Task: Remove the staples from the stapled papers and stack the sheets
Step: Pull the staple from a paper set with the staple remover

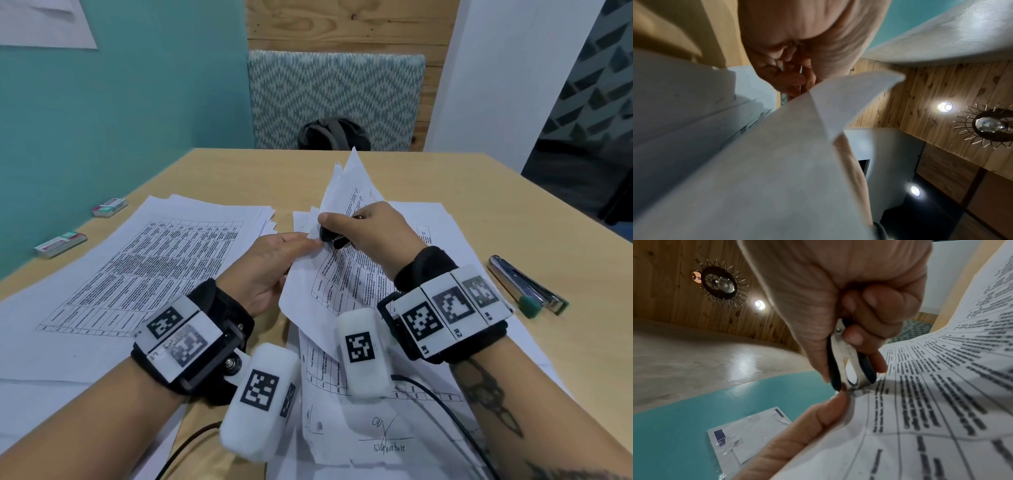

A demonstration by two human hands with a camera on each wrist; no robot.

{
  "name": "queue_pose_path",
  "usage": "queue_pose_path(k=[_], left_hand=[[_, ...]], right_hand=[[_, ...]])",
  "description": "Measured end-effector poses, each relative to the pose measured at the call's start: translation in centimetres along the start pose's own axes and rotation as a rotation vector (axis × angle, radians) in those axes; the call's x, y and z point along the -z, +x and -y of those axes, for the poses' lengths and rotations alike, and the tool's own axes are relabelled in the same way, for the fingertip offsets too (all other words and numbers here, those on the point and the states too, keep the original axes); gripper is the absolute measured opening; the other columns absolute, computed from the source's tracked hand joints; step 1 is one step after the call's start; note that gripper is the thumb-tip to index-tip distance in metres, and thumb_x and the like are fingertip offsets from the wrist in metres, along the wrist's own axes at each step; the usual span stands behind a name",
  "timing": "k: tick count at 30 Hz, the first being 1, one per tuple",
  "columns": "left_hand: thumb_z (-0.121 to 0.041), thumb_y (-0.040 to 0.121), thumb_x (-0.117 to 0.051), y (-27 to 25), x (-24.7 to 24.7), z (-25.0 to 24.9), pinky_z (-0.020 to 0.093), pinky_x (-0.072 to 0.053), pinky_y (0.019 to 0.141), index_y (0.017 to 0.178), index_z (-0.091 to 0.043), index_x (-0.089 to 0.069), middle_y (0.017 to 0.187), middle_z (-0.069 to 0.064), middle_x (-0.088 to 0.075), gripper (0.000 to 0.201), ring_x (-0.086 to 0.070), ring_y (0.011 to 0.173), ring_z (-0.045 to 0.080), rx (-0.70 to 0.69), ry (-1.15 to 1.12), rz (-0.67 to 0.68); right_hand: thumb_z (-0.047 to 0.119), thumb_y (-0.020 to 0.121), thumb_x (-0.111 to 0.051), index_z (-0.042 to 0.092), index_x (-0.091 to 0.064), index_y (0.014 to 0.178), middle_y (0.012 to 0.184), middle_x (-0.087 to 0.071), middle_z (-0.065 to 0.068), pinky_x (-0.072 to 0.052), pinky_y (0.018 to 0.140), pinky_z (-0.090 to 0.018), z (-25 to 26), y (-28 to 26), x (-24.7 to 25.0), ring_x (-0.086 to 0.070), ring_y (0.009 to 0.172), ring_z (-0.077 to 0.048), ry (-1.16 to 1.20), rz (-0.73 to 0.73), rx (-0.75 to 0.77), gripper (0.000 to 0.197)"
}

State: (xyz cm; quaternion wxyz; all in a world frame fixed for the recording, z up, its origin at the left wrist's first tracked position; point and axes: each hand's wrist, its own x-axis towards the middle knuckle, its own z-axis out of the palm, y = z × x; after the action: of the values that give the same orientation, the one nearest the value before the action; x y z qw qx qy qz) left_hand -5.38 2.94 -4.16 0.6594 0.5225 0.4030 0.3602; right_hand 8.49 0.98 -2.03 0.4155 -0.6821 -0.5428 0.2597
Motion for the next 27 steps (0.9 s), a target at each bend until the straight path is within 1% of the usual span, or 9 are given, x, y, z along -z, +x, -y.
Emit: queue_pose_path(k=[4, 7, 10, 12, 15, 18, 20, 23, 27], left_hand=[[-0.005, 0.086, -0.057, 0.1, 0.0, 0.1, 0.034, -0.051, 0.075, 0.096, 0.002, -0.064, 0.090, 0.020, -0.066, 0.014, -0.062, 0.075, 0.029, -0.008, -0.010, 0.004], [-0.005, 0.086, -0.056, 0.1, 0.0, 0.0, 0.034, -0.051, 0.075, 0.092, 0.002, -0.065, 0.086, 0.019, -0.066, 0.012, -0.061, 0.074, 0.028, -0.010, 0.005, -0.003], [-0.005, 0.085, -0.058, 0.0, 0.0, -0.2, 0.035, -0.047, 0.077, 0.090, -0.001, -0.064, 0.089, 0.019, -0.065, 0.009, -0.059, 0.076, 0.029, 0.003, 0.011, -0.014], [-0.006, 0.084, -0.060, 0.1, 0.1, -0.3, 0.036, -0.048, 0.078, 0.096, 0.000, -0.064, 0.092, 0.019, -0.065, 0.014, -0.060, 0.079, 0.029, -0.002, 0.018, -0.011], [-0.007, 0.082, -0.063, 0.3, 0.4, -0.4, 0.036, -0.048, 0.077, 0.096, -0.001, -0.065, 0.088, 0.015, -0.067, 0.015, -0.061, 0.075, 0.026, -0.038, 0.057, 0.014], [-0.006, 0.083, -0.063, 0.3, 0.5, -0.5, 0.026, -0.053, 0.062, 0.089, -0.005, -0.066, 0.074, 0.005, -0.069, 0.008, -0.065, 0.062, 0.015, -0.083, 0.106, 0.035], [-0.005, 0.084, -0.060, 0.1, 0.5, -0.6, 0.017, -0.052, 0.052, 0.086, -0.004, -0.065, 0.063, -0.003, -0.068, 0.005, -0.064, 0.055, 0.006, -0.115, 0.106, 0.047], [-0.006, 0.086, -0.058, 0.0, 0.3, -0.7, 0.011, -0.047, 0.052, 0.081, -0.006, -0.064, 0.059, -0.007, -0.067, 0.007, -0.062, 0.054, 0.000, -0.161, 0.103, 0.054], [-0.007, 0.086, -0.058, 0.0, 0.1, -0.6, 0.014, -0.050, 0.053, 0.081, -0.005, -0.063, 0.061, -0.003, -0.068, 0.008, -0.063, 0.054, 0.005, -0.159, 0.076, 0.051]], right_hand=[[0.038, 0.080, -0.066, -0.011, -0.068, 0.089, 0.063, -0.055, -0.009, -0.030, 0.050, -0.026, 0.0, -0.1, 0.1, -0.037, 0.048, -0.015, 0.033, -0.002, -0.016, 0.049], [0.034, 0.081, -0.065, -0.011, -0.068, 0.088, 0.062, -0.051, -0.008, -0.027, 0.046, -0.024, 0.2, -0.4, 0.1, -0.034, 0.044, -0.014, 0.049, -0.001, -0.018, 0.046], [0.033, 0.083, -0.065, 0.001, -0.062, 0.062, 0.039, -0.043, 0.006, -0.025, 0.038, -0.019, 0.4, -0.6, 0.2, -0.031, 0.030, -0.006, 0.047, 0.018, -0.037, 0.039], [0.032, 0.085, -0.064, 0.008, -0.055, 0.056, 0.027, -0.039, 0.010, -0.022, 0.031, -0.012, 0.6, -0.7, 0.5, -0.030, 0.023, -0.004, 0.078, 0.047, -0.058, 0.038], [0.026, 0.088, -0.061, 0.008, -0.056, 0.060, 0.025, -0.040, 0.009, -0.023, 0.028, -0.009, 0.9, -1.1, 1.0, -0.036, 0.021, 0.000, 0.145, 0.101, -0.074, 0.034], [0.023, 0.090, -0.059, 0.007, -0.056, 0.062, 0.024, -0.040, 0.008, -0.023, 0.028, -0.008, 1.3, -1.4, 1.4, -0.035, 0.021, -0.001, 0.186, 0.149, -0.088, 0.033], [0.026, 0.090, -0.059, 0.008, -0.056, 0.062, 0.024, -0.038, 0.007, -0.020, 0.029, -0.012, 1.5, -1.3, 1.6, -0.027, 0.022, -0.003, 0.210, 0.182, -0.135, 0.033], [0.032, 0.087, -0.060, 0.008, -0.059, 0.069, 0.028, -0.039, 0.007, -0.016, 0.029, -0.013, 1.6, -0.9, 1.8, -0.020, 0.025, -0.003, 0.218, 0.218, -0.199, 0.031], [0.033, 0.086, -0.062, 0.008, -0.060, 0.071, 0.031, -0.038, 0.006, -0.016, 0.029, -0.012, 1.3, -0.8, 1.7, -0.021, 0.026, -0.003, 0.225, 0.200, -0.210, 0.029]])
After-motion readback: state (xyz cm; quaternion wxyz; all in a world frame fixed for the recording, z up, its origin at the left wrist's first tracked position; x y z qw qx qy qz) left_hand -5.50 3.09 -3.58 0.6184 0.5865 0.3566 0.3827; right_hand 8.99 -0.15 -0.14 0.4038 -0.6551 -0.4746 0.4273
